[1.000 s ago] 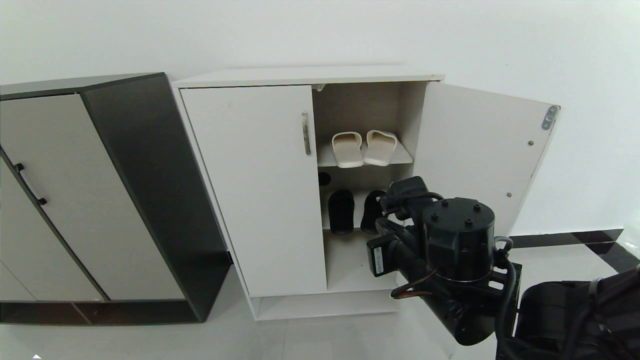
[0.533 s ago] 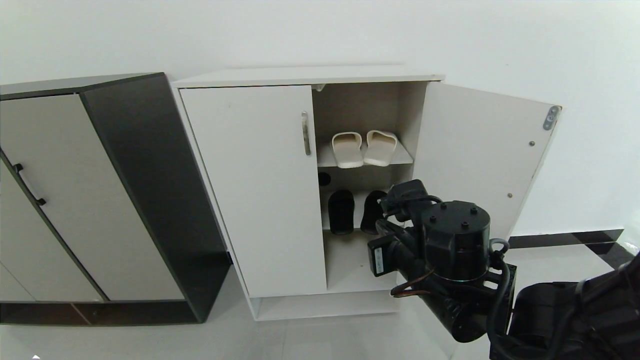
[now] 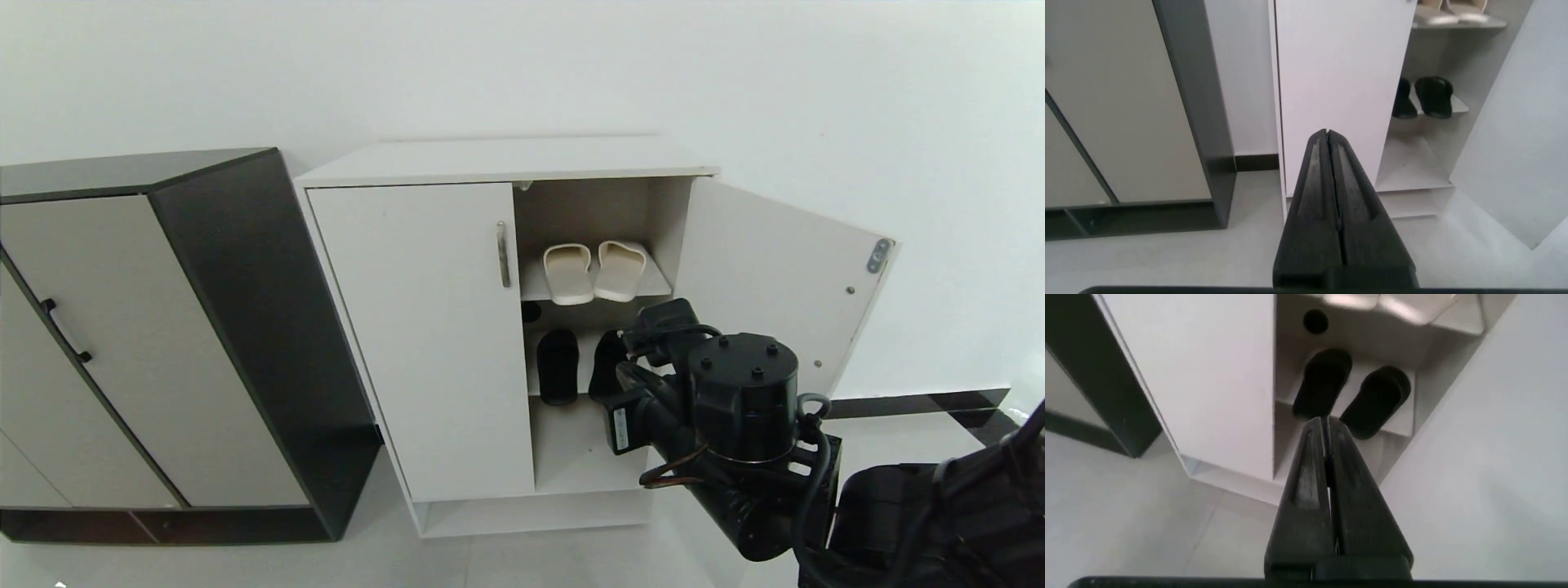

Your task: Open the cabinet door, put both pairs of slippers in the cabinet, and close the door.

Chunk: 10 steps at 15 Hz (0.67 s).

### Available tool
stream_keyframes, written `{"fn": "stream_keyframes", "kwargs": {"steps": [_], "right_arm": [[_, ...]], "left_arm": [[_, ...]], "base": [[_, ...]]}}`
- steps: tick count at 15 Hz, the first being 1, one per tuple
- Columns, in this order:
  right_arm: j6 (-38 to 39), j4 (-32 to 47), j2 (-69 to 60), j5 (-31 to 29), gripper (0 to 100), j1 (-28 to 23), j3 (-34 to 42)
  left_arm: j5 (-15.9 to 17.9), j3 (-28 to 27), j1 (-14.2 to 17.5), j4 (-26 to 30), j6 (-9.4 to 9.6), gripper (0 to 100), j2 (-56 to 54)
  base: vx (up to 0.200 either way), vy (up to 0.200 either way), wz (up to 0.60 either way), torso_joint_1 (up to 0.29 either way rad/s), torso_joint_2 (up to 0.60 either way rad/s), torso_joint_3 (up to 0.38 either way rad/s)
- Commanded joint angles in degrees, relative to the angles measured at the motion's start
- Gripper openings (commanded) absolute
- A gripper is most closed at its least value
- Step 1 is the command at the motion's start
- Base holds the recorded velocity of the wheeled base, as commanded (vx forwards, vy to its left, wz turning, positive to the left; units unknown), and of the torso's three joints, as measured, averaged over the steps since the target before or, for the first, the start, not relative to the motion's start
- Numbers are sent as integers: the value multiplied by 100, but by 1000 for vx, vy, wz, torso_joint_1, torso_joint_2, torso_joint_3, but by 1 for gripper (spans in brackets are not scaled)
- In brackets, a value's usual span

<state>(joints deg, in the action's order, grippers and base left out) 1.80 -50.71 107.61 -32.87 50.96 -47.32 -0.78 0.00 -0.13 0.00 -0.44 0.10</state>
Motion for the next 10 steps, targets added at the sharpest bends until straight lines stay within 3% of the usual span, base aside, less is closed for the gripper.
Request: {"fn": "stream_keyframes", "kwargs": {"steps": [1,10], "right_arm": [[-5,0,-3,-9,0,2,21],[-5,0,-12,-18,0,2,21]], "left_arm": [[-1,0,5,0,0,0,-1],[-1,0,5,0,0,0,-1]], "base": [[0,0,0,105,-442,-344],[0,0,0,151,-471,-327]]}}
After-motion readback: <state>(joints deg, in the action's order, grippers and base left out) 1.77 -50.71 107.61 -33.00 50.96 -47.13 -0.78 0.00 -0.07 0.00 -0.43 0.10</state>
